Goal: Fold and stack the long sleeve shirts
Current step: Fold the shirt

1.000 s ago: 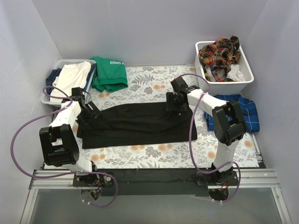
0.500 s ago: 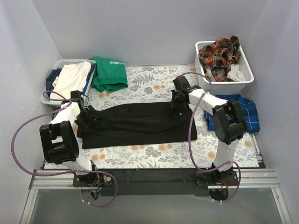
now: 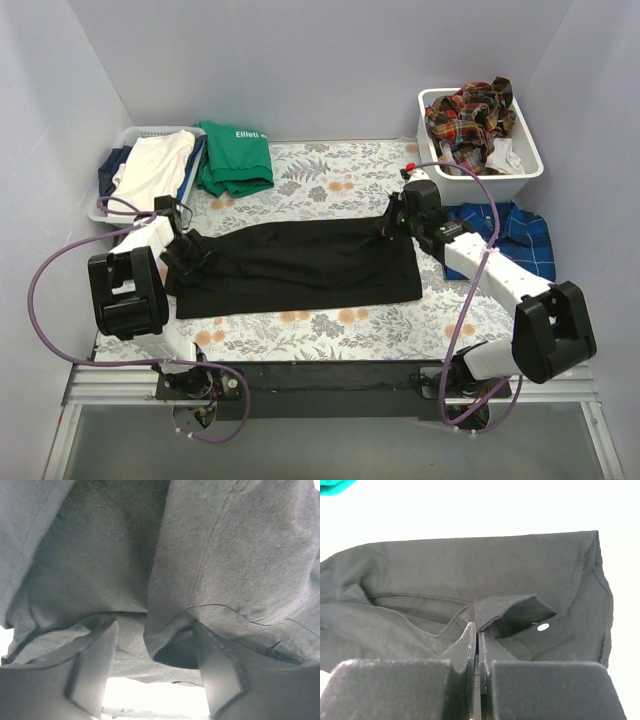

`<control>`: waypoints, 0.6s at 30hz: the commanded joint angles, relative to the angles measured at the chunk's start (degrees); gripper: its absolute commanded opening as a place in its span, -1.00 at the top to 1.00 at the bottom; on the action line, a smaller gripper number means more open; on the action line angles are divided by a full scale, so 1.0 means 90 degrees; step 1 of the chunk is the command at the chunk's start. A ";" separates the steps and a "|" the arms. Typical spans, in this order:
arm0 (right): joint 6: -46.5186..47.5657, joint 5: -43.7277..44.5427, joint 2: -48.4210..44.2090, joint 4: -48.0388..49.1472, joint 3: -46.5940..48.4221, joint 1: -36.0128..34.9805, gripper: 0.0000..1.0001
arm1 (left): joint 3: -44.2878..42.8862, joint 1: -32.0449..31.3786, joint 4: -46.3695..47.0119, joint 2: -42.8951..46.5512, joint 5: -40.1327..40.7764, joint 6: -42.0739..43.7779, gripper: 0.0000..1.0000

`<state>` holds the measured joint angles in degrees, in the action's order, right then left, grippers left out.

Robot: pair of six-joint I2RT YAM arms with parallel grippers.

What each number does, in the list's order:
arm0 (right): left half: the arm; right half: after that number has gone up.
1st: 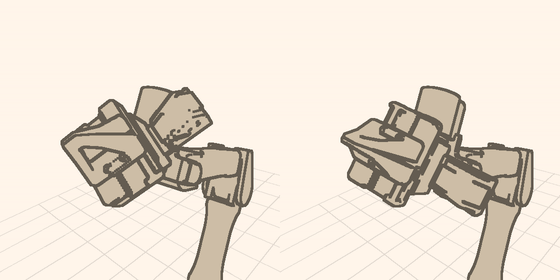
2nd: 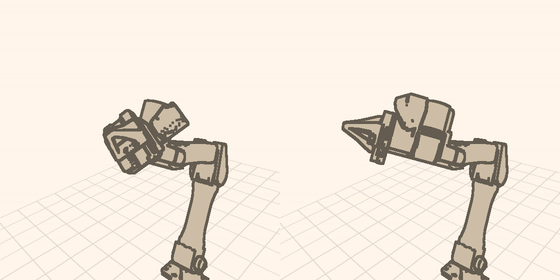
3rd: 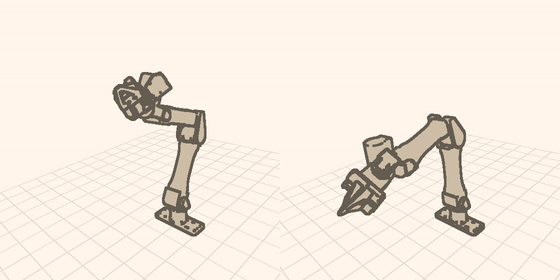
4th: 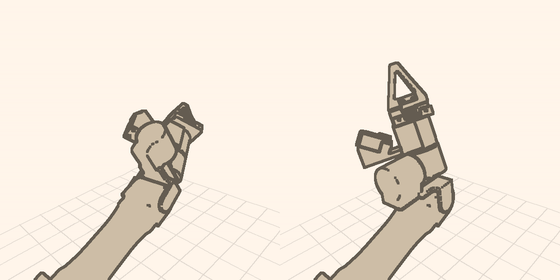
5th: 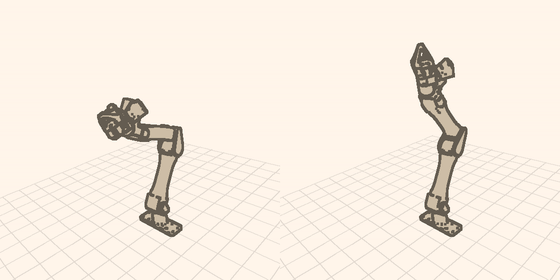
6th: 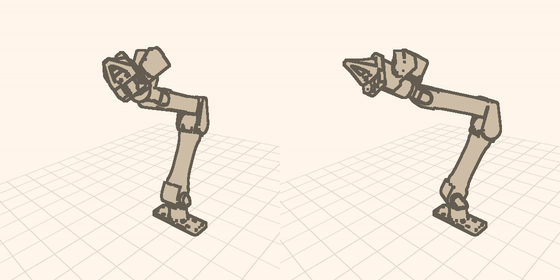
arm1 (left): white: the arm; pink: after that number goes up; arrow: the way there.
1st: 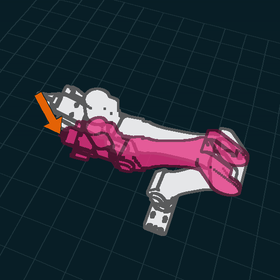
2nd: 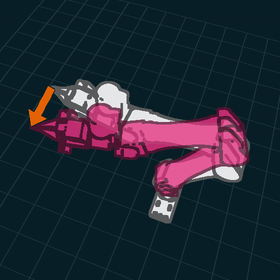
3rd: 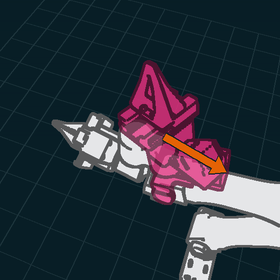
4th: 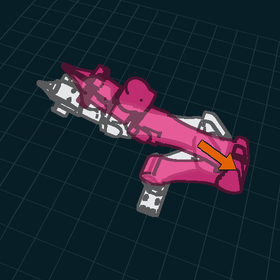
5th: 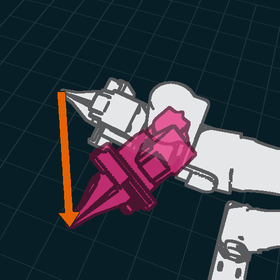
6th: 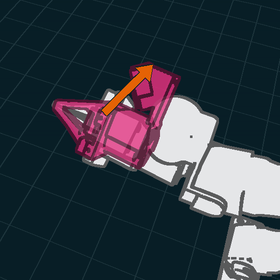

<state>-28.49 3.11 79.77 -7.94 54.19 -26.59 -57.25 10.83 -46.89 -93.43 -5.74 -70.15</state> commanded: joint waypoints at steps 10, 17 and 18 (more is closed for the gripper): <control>0.0304 -0.0170 -0.1255 0.1547 -0.0524 0.0034 0.97 | -0.0406 0.0115 0.0211 -0.0273 -0.0241 -0.0174 0.05; 0.0246 0.0054 -0.1567 0.1401 -0.0621 0.0025 0.97 | -0.0387 0.0135 0.0094 -0.0127 -0.0008 -0.0204 1.00; 0.0255 0.0209 -0.1616 0.1342 -0.0641 0.0034 0.97 | -0.0377 0.0135 0.0074 -0.0059 0.0061 -0.0184 1.00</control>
<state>-26.79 1.58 68.47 3.03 48.95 -26.59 -59.11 11.68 -46.72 -96.23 -6.87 -71.99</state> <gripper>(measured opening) 0.033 0.028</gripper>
